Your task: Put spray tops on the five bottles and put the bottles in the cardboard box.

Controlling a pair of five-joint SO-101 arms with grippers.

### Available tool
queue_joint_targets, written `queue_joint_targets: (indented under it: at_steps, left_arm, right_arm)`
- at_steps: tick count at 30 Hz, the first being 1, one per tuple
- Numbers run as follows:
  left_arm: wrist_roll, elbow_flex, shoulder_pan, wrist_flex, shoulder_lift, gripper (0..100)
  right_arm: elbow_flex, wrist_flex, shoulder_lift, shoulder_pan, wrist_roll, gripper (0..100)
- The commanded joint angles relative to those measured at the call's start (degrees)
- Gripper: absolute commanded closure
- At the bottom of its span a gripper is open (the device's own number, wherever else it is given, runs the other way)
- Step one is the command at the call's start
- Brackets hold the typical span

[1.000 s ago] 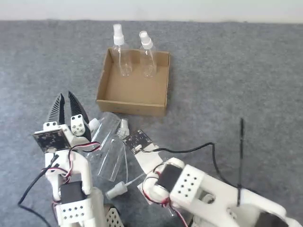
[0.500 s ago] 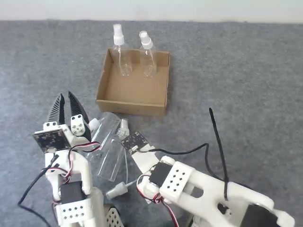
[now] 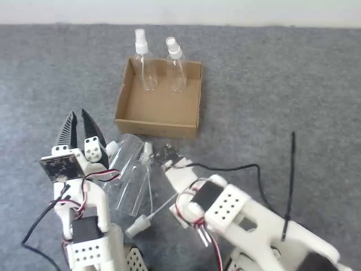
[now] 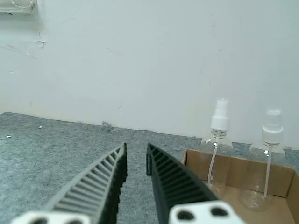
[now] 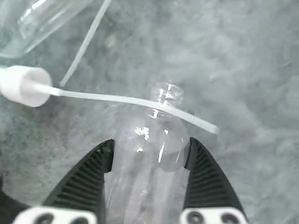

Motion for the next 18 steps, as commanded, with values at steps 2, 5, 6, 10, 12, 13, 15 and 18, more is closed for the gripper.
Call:
queue_joint_targets:
  at_steps: [2,5,6,10,12,13,15,18]
  left_arm:
    - [-0.2,-0.6,0.2,-1.3,-0.7,93]
    - [-0.2,-0.6,0.2,-1.3,-0.7,93]
    - [-0.2,-0.6,0.2,-1.3,-0.7,93]
    - [-0.2,-0.6,0.2,-1.3,-0.7,93]
    - [-0.2,-0.6,0.2,-1.3,-0.7,93]
    - [-0.2,-0.6,0.2,-1.3,-0.7,93]
    - [-0.2,-0.6,0.2,-1.3,-0.7,93]
    - [-0.2,-0.6,0.2,-1.3,-0.7,93]
  right_arm:
    - [-3.0,0.0,-3.9,6.5,7.8,96.1]
    - [-3.0,0.0,-3.8,9.5,11.4,96.1]
    - [-3.0,0.0,-3.8,10.7,12.9,96.1]
    - [-3.0,0.0,-3.9,15.3,17.9,96.1]
    - [-3.0,0.0,-3.9,17.5,19.5,96.1]
    - [-3.0,0.0,-3.9,18.5,20.2,96.1]
    - [-2.9,0.0,-3.9,20.5,21.7,96.1]
    - [-1.3,-0.6,-3.9,22.8,23.1,95.7]
